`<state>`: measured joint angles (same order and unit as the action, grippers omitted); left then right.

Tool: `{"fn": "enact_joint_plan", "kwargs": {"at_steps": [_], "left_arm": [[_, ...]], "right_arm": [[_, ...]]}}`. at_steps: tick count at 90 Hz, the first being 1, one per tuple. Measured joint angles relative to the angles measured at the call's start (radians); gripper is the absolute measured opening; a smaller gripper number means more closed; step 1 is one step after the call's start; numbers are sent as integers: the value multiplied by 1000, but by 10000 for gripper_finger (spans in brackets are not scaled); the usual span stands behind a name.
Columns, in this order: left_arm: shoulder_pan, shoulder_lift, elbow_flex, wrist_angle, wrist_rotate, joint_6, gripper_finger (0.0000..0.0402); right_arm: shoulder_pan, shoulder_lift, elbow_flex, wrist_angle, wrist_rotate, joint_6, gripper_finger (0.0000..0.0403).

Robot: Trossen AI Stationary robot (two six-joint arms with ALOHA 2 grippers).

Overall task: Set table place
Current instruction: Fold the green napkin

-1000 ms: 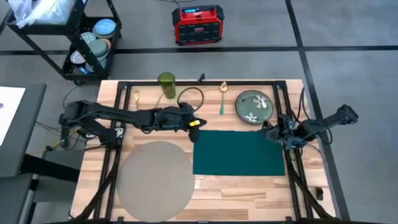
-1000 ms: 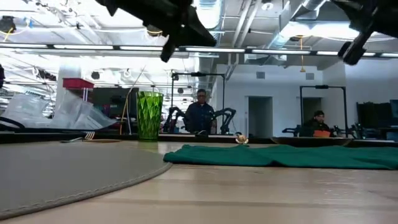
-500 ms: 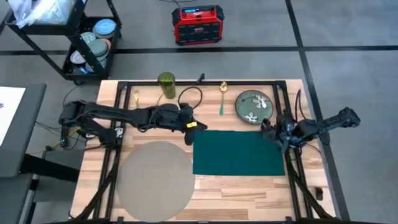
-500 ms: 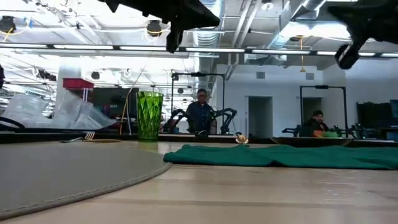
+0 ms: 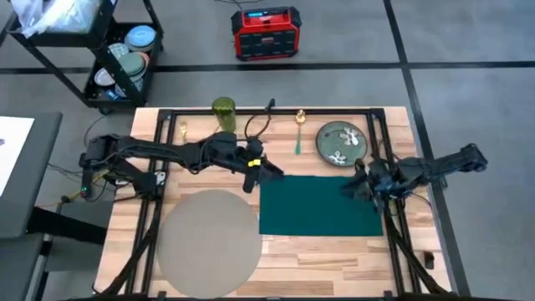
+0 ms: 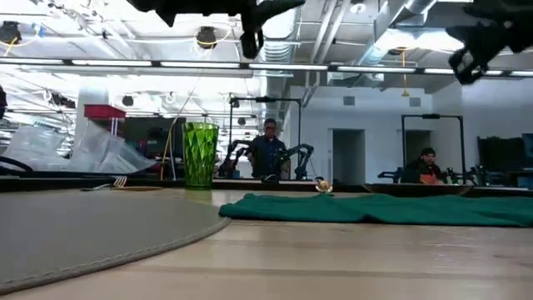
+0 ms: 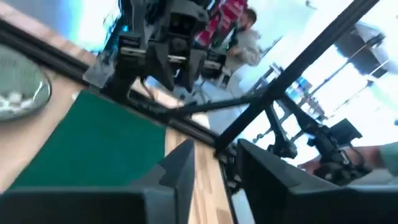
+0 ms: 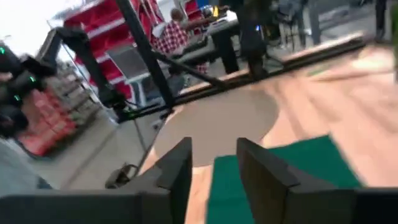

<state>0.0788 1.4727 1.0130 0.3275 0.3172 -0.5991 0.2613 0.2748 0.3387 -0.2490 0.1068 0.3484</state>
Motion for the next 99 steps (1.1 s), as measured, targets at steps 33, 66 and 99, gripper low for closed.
{"fn": "enact_joint_plan", "kwargs": {"at_steps": [33, 66, 99], "left_arm": [[41, 2, 0, -249, -192, 53, 164], [53, 123, 0, -247, -239, -50, 164], [44, 293, -1, -184, -130, -39, 164]], "right_arm": [[-104, 334, 124, -242, 29, -23, 214], [-184, 423, 124, -407, 137, 719, 157], [-76, 428, 124, -642, 295, 1137, 138]]}}
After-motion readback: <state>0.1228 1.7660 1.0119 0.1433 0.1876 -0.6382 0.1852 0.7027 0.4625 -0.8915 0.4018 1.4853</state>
